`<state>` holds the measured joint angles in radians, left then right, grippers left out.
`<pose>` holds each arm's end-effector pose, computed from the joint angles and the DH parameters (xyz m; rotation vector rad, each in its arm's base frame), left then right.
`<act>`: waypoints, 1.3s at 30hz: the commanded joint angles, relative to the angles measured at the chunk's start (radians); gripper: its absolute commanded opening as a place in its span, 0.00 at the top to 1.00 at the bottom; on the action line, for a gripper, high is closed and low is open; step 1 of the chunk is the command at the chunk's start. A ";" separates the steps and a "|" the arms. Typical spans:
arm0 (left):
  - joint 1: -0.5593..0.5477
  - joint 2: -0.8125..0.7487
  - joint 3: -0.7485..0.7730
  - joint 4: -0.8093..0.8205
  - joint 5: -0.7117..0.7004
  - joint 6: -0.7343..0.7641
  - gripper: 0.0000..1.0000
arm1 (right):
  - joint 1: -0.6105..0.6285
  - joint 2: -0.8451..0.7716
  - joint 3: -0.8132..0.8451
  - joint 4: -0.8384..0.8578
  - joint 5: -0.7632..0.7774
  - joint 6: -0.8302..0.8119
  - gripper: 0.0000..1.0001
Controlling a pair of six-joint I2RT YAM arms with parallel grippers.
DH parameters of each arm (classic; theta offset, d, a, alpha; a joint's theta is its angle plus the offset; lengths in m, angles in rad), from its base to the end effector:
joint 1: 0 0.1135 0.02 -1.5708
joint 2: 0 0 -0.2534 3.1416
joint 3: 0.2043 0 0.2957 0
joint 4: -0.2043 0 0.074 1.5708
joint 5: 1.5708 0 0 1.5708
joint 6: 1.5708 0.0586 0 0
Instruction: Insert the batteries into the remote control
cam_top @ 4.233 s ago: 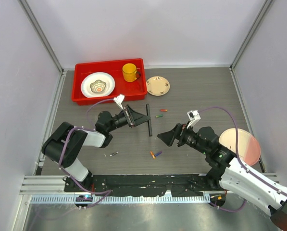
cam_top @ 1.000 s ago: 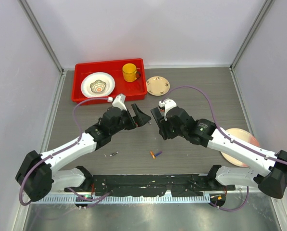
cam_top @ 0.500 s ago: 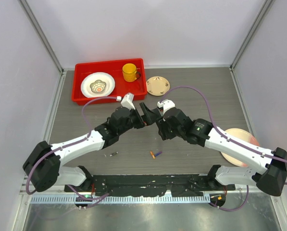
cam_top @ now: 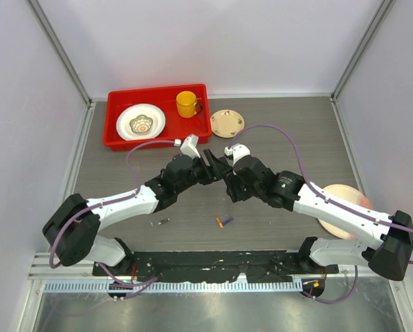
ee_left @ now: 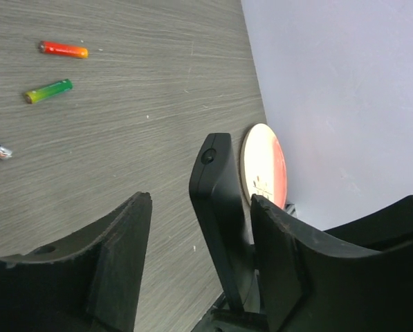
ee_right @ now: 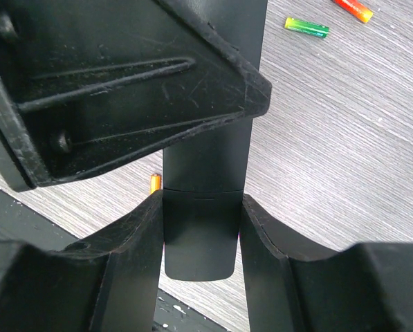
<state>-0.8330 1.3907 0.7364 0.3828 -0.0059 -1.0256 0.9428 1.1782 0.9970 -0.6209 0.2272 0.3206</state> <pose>0.2482 -0.2725 0.1986 -0.2016 2.0391 -1.2435 0.1927 0.2429 0.2602 -0.6217 2.2910 0.3480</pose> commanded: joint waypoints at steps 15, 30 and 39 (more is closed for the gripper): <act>-0.014 0.059 -0.006 0.211 0.058 -0.051 0.77 | 0.010 -0.020 0.031 0.044 0.015 0.012 0.99; -0.002 0.011 -0.080 0.285 -0.017 -0.068 1.00 | 0.010 -0.104 0.015 0.061 -0.057 0.018 0.34; 0.028 -0.114 -0.173 0.359 -0.175 -0.031 1.00 | -0.005 -0.233 -0.109 0.216 -0.095 0.153 0.20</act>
<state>-0.8116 1.3708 0.6182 0.6163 -0.0509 -1.0916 0.9470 1.0031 0.9592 -0.5377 0.1402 0.3702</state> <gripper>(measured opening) 0.226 0.781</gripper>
